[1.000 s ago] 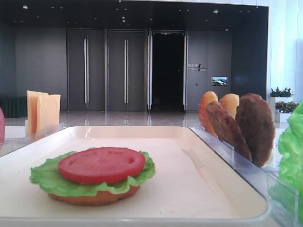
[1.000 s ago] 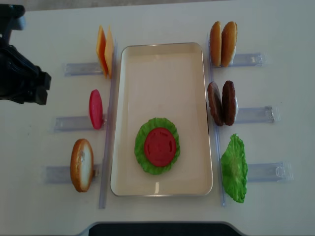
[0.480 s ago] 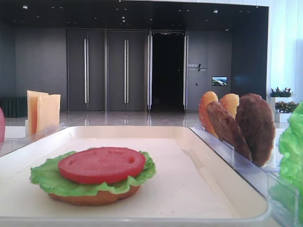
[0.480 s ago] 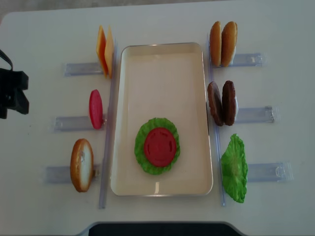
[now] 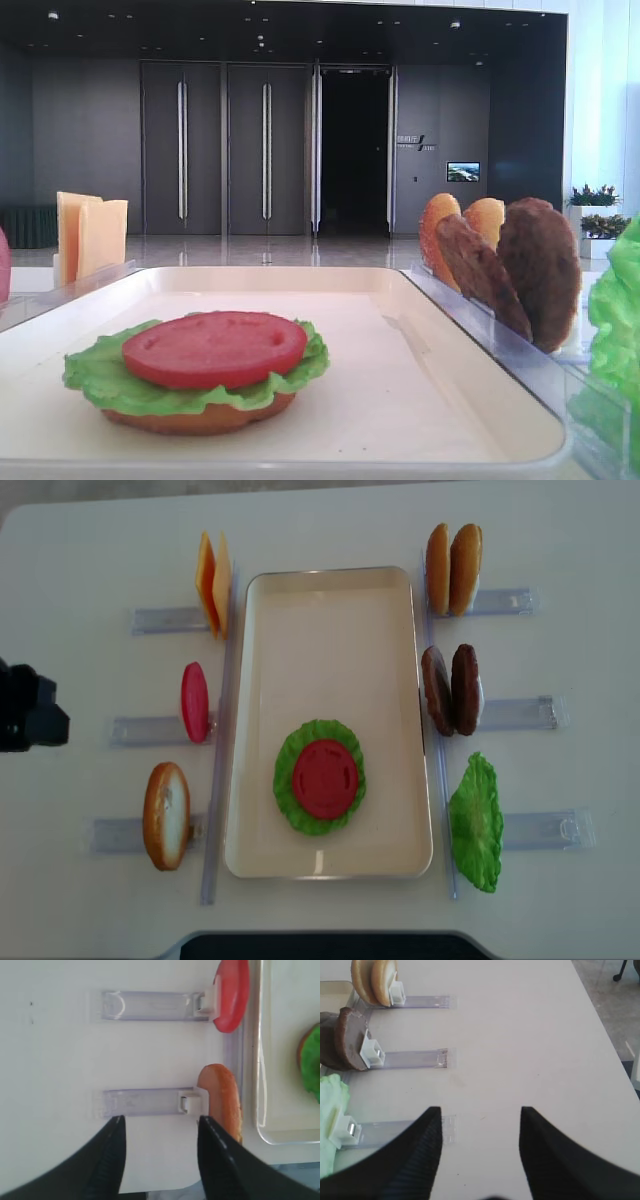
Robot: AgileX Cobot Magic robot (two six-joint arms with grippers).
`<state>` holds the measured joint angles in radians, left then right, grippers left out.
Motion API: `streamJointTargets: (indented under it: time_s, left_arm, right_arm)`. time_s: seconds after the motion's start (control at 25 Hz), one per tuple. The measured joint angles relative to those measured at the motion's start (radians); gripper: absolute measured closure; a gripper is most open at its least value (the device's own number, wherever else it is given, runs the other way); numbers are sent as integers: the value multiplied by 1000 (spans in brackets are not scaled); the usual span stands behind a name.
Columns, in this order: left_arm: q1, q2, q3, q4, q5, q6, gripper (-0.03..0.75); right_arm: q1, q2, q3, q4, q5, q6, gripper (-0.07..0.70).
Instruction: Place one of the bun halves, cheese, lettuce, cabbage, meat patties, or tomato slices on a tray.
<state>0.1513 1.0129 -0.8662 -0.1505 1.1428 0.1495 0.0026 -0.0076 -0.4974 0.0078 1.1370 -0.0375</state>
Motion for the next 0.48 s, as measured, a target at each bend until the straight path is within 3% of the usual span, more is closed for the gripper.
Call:
streamJointTargets:
  time_s: [0.28, 0.48]
  left_arm:
    - [0, -245, 133, -17, -40, 22, 366]
    - [0, -442, 240, -25, -97, 38, 367]
  right_arm:
    - [0, 0, 0, 0, 0, 0, 262]
    - [0, 0, 0, 0, 0, 0, 262]
